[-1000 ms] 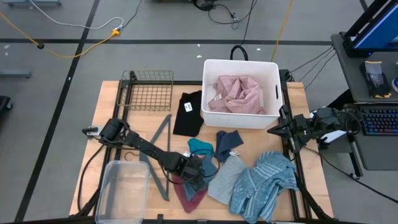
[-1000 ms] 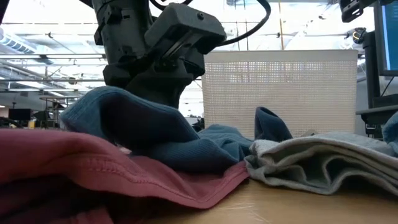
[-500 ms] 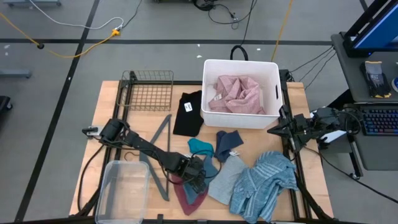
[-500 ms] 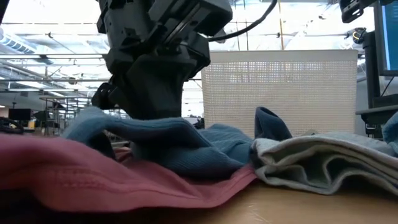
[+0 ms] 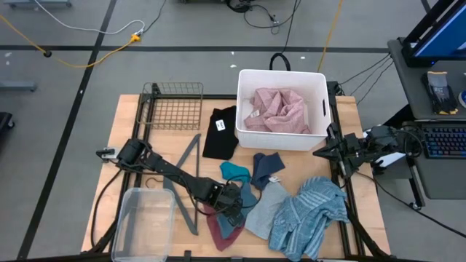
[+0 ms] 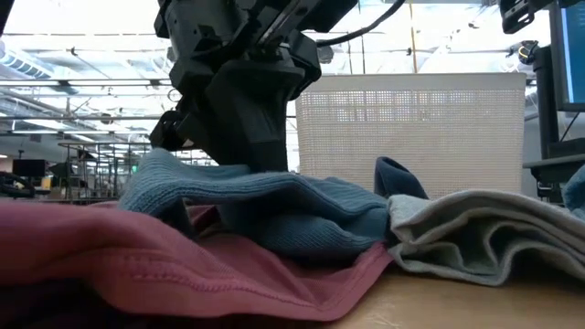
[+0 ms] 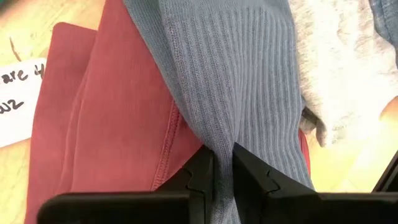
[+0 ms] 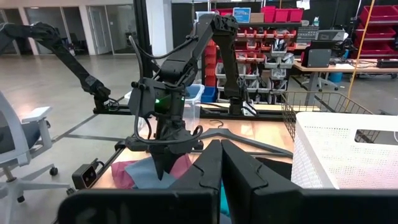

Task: Pick & Place Cloths
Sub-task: Put the gray sock in the gold wire basket

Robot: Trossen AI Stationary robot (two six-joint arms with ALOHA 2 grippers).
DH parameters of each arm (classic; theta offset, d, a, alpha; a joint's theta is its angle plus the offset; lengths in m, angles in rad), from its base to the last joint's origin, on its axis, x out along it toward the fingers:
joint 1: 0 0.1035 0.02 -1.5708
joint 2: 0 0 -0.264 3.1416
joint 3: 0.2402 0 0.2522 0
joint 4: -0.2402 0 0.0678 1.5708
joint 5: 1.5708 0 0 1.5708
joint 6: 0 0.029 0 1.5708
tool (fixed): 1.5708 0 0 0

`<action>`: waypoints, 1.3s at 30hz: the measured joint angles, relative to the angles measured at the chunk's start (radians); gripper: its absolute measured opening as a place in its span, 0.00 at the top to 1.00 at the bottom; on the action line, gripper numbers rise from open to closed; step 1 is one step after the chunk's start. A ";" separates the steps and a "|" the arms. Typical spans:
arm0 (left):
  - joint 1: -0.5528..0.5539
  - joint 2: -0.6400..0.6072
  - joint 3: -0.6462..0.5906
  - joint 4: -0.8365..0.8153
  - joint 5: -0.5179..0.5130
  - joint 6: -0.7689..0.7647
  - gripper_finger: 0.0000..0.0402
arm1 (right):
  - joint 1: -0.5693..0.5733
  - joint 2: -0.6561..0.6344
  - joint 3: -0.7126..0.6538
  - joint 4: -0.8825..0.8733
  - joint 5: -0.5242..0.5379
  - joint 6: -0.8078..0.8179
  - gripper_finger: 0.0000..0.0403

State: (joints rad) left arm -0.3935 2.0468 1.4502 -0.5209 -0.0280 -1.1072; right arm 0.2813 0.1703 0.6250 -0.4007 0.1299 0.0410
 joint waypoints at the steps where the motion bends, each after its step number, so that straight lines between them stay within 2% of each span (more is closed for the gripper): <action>1: 0.000 0.000 0.000 0.000 0.000 -0.001 0.86 | 0.000 0.000 0.000 0.000 0.000 0.000 1.00; 11: 0.000 0.000 0.000 0.003 0.000 0.003 0.66 | 0.000 0.000 0.000 0.000 0.000 0.000 1.00; 17: 0.000 0.000 0.000 0.015 0.001 -0.001 0.63 | 0.000 0.000 0.000 0.000 0.000 0.000 1.00; 27: 0.000 -0.002 0.000 0.055 0.001 0.003 0.72 | 0.000 0.000 0.000 0.000 0.000 0.016 1.00; 39: 0.002 -0.018 0.000 0.051 0.001 0.003 0.97 | 0.000 0.000 0.000 -0.001 0.000 0.026 1.00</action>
State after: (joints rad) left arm -0.3918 2.0286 1.4506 -0.4698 -0.0269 -1.1046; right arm 0.2813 0.1707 0.6247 -0.4014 0.1299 0.0673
